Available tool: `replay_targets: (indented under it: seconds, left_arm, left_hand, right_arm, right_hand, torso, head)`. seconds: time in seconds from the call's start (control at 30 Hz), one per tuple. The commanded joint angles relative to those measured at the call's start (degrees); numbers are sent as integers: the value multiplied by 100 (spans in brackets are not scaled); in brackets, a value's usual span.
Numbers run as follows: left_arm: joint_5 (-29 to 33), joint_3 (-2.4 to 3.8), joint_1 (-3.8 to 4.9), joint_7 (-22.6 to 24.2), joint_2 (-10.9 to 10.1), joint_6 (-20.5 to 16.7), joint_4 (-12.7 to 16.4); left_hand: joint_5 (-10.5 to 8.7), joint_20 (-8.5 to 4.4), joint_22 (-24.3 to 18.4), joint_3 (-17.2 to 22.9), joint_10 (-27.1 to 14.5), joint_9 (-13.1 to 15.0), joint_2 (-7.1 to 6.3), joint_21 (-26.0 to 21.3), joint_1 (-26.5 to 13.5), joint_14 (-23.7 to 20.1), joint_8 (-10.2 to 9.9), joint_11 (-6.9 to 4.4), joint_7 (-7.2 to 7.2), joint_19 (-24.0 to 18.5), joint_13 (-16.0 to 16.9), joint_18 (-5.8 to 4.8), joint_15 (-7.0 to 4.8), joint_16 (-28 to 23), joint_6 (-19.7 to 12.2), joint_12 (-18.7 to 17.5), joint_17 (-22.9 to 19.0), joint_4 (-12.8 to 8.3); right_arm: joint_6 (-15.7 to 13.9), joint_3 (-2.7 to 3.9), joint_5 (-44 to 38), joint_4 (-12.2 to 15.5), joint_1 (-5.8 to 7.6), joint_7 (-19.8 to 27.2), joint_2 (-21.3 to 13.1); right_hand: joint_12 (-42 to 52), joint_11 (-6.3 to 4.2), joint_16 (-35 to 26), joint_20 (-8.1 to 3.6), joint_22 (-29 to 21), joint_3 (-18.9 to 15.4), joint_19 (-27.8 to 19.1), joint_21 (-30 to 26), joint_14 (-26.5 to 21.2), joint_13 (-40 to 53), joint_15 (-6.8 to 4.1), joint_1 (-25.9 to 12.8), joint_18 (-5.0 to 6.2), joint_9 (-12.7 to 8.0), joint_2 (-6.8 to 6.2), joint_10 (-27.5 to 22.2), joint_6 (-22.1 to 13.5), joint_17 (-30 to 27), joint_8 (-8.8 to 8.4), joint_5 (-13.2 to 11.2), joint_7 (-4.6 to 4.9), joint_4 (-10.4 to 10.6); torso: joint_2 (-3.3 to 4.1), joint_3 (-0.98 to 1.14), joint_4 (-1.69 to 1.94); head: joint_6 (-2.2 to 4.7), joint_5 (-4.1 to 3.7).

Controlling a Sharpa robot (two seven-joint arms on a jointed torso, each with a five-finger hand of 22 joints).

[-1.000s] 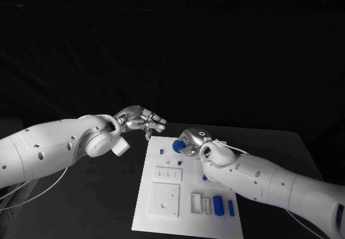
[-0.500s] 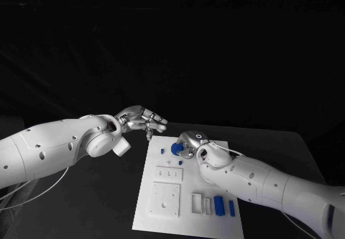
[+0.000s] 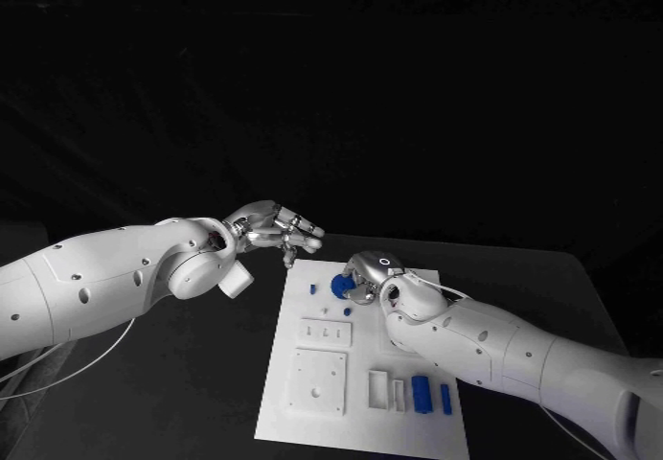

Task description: Assemble the parts on the task board

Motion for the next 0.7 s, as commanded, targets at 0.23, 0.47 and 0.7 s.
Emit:
replay_targets:
  seconds: [0.23, 0.47, 0.7]
  left_arm:
    - [-14, 4, 10, 35, 17, 134, -5]
    - [-15, 4, 10, 14, 24, 125, -16]
    - [-17, 4, 10, -4, 21, 113, -16]
  left_hand:
    - [19, -9, 5, 1, -46, -2, -44, -20, -23, 26, -19, -9, 35, 44, -6, 89, 22, -19, -14, -18, 7, 30]
    - [18, -8, 29, 3, -49, -2, -42, -44, -25, 27, -17, -8, 35, 48, -6, 88, 23, -30, -16, -19, 6, 38]
    - [19, -7, 34, 4, -52, -1, -42, -51, -22, 24, -17, -8, 34, 47, -6, 88, 24, -35, -14, -19, 5, 38]
  right_arm:
    - [118, -10, 99, -48, -57, 18, 4]
    - [203, -12, 361, -100, -68, 88, 36]
    - [354, -13, 556, -159, -70, 115, 40]
  right_hand:
    - [-63, -10, -54, -38, 498, -68, -23, -84, -5, -30, -27, -18, -98, -8, -10, -26, 380, -31, 7, 28, -113, 17]
    - [-314, 81, -237, 14, 431, -341, -47, -382, -31, -227, 24, -367, -51, -47, 44, -118, -388, -168, 6, 283, 58, 481]
    - [-412, 79, -382, 13, 392, -21, -19, -682, -37, -361, 23, -776, -41, -59, -44, -213, -810, -283, -1, 479, 97, 940]
  torso:
    - [0, 9, 1]
    - [-4, -3, 4]
    - [-4, -7, 8]
  head:
    - [4, -3]
    - [3, -18]
    - [-5, -29]
